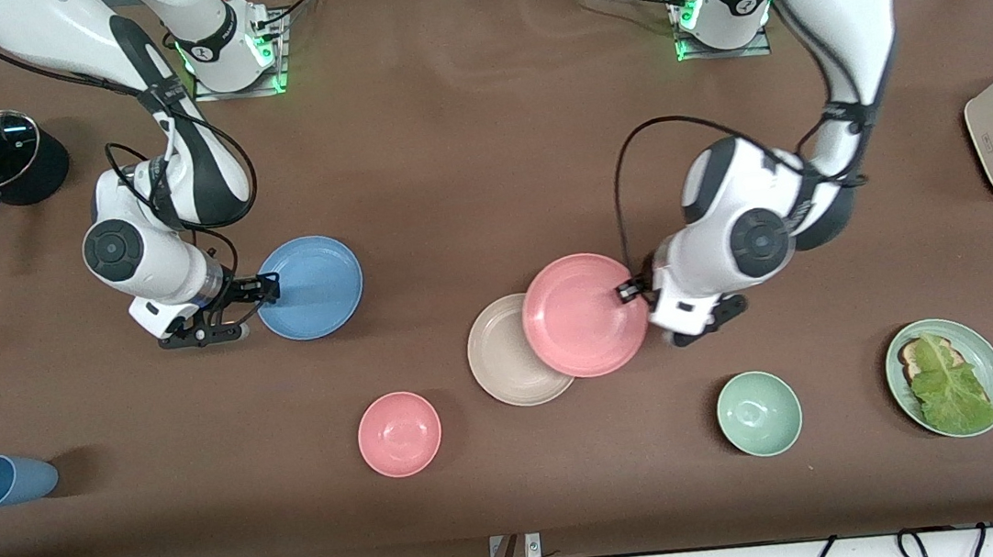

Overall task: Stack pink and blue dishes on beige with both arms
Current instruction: 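Carry the pink plate onto the beige plate while the right gripper grasps the blue plate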

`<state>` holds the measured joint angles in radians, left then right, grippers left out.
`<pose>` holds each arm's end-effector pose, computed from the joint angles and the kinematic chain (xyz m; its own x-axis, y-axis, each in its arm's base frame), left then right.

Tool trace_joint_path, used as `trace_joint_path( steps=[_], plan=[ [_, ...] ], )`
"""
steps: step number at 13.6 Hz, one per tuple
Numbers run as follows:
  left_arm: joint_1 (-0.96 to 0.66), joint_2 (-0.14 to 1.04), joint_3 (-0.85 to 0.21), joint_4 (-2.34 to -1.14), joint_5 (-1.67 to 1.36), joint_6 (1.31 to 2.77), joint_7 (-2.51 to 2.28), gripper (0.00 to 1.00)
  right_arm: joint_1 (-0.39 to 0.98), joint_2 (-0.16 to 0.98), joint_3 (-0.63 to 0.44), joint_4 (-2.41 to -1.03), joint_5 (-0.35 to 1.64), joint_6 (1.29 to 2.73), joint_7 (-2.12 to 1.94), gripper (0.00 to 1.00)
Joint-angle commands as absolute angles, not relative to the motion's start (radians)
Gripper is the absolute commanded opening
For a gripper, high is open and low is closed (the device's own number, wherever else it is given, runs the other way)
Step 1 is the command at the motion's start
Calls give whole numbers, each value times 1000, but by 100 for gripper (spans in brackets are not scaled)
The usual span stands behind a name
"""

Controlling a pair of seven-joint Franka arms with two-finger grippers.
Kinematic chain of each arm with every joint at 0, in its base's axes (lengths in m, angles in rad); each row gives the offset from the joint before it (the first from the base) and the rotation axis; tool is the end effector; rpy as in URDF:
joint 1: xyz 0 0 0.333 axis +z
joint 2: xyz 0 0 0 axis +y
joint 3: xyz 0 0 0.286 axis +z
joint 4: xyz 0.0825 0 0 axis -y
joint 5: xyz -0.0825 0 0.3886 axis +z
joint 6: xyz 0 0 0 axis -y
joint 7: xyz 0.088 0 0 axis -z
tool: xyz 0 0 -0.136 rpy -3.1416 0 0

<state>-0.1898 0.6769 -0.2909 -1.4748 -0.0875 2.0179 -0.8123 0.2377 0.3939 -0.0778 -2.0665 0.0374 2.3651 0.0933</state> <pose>0.6152 -0.3027 0.2310 0.8832 0.3873 -0.2647 0.4218 -0.9025 0.0868 0.5624 0.0905 0.1724 0.9948 0.0423 -0.0926 0.0439 -0.9989 0.0149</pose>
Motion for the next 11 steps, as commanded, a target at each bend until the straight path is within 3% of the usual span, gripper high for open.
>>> trace_joint_path(
  steps=[1,3,4,5,6,11],
  plan=[
    [-235,762,-278,-1367,-109,2051,-837,0,227,417,-71,-2075,51,2399,91,94],
    [-259,784,-276,-1364,-107,2126,-859,0,225,433,-71,-2083,52,2422,91,89],
    [-264,788,-276,-1364,-107,2140,-858,5,225,434,-71,-2086,52,2430,91,85],
    [-265,788,-276,-1364,-101,2140,-847,77,225,439,-71,-2086,52,2430,91,79],
    [-265,787,-276,-1364,-92,2140,-847,100,225,442,-71,-2086,52,2430,91,73],
    [-242,750,-242,-1368,-68,2106,-856,100,225,446,-71,-2086,83,2430,91,27]
  ],
)
